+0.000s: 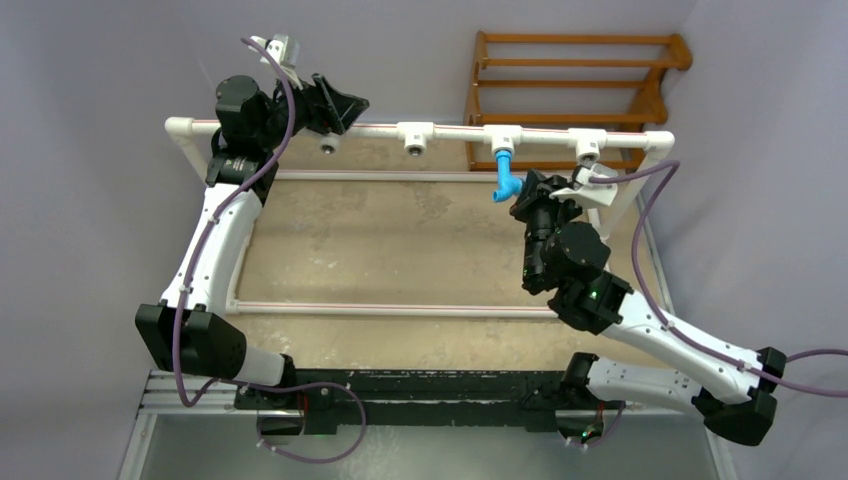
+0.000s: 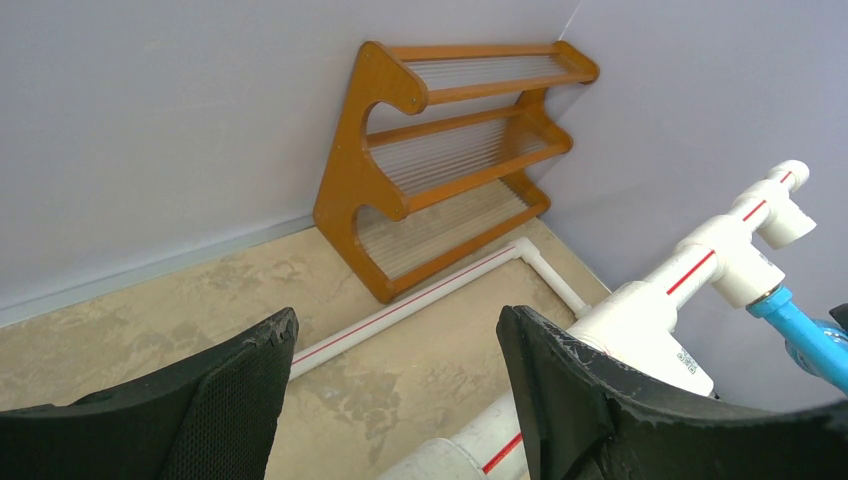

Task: Install the water faucets

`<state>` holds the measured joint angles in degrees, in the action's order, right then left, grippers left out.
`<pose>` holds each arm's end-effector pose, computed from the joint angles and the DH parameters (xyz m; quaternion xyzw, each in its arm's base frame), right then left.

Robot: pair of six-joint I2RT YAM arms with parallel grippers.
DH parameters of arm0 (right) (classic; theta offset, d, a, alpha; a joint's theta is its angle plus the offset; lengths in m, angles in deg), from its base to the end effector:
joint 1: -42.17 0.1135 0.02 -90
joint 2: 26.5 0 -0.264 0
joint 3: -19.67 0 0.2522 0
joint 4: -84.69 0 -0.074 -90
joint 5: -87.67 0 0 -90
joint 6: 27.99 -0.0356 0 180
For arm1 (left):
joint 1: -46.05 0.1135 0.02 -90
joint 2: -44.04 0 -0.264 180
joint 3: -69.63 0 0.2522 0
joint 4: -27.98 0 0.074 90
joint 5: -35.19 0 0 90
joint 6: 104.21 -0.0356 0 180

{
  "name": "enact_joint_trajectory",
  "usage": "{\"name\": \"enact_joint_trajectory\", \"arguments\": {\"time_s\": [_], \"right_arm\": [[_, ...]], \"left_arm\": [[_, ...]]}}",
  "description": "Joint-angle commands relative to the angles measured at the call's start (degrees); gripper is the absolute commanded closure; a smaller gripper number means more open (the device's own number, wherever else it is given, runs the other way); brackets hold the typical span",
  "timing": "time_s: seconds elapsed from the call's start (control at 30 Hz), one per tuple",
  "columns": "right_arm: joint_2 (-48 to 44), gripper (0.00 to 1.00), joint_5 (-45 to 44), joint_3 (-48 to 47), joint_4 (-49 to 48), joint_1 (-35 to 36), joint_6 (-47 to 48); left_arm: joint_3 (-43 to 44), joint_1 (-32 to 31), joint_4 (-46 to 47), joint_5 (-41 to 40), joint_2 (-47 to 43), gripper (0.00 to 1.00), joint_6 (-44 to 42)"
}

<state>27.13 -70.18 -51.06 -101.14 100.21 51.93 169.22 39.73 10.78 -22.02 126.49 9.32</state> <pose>0.1259 0.1395 0.4343 0.2388 0.6079 0.1319 0.7457 0.3261 -0.0555 0.4494 0.0957 0.7009 -0.3676 0.6037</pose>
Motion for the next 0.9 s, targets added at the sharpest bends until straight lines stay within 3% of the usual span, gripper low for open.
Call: {"name": "enact_joint_trajectory", "arguments": {"time_s": [0.0,0.3,0.47,0.87], "right_arm": [[0.29,1.0,0.57,-0.16,1.03,-0.6,-1.41],[-1.24,1.0,7.99,6.74,-1.07,-2.75,-0.56],[-2.65,1.0,15.09,11.84,-10.07,-3.11,3.14],[2.35,1.0,17.67,11.83,-17.92,-3.11,-2.71]], "left_arm": [[-3.51,1.76,-12.95,-2.01,4.73,0.27,0.64],[-3.56,1.76,-12.9,-2.01,4.82,0.27,0.64],[-3.56,1.76,-12.91,-1.9,4.82,0.27,0.73],[-3.56,1.76,-12.9,-1.79,4.86,0.27,0.73]]}}
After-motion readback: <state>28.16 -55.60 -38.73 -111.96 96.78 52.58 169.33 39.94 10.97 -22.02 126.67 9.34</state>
